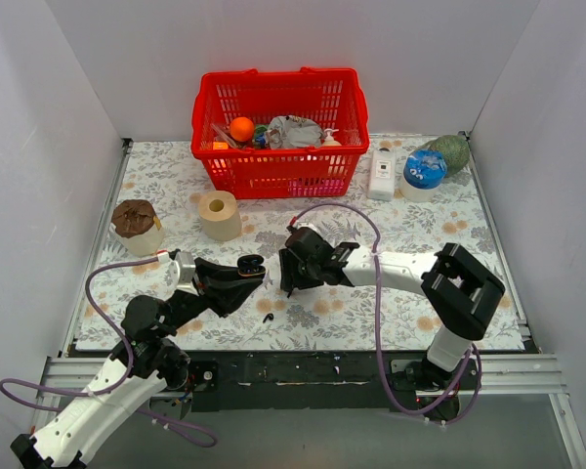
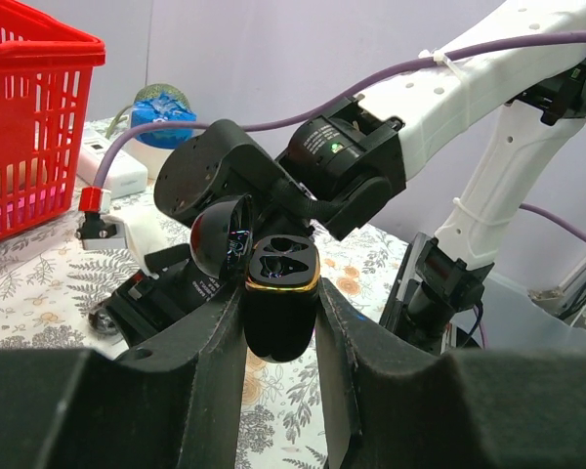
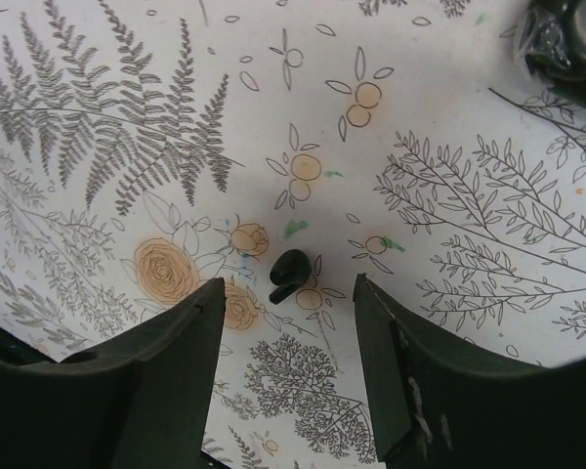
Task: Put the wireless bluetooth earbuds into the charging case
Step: Pick up the earbud from the center of the board.
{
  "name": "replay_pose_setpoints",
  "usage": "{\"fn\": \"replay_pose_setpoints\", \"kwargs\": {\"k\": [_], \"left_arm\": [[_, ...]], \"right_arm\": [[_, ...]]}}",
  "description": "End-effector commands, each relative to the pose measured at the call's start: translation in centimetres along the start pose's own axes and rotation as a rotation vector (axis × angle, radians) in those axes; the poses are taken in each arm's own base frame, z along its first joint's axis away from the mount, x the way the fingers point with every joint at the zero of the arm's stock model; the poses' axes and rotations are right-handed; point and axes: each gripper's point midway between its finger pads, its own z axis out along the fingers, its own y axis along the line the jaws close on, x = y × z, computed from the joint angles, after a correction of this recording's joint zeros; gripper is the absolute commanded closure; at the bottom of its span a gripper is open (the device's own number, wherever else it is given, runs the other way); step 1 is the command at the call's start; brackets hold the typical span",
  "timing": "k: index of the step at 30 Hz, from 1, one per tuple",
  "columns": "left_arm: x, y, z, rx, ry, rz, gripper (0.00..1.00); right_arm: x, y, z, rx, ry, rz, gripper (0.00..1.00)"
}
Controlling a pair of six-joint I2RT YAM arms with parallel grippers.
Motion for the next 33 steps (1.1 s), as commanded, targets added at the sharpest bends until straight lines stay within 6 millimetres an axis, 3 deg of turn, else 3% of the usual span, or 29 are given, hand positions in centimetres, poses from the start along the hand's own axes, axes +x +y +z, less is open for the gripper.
{"fn": "replay_pose_setpoints", "kwargs": {"k": [1, 11, 33], "left_arm": [[-2.0, -0.2, -0.1, -0.015, -0.046, 0.028, 1.0], [-2.0, -0.3, -0.2, -0.015, -0.044, 0.028, 1.0], [-2.2, -0.6, -0.5, -0.01, -0.051, 0.026, 1.0]], "right_arm": [[0.4, -0.8, 0.6, 0.06, 0.001, 0.095, 0.39], [1.0, -0.3, 2.0, 0.074, 0.028, 0.086, 0.43], [4.8, -2.6, 3.3, 0.142, 0.122, 0.06, 0.6]]}}
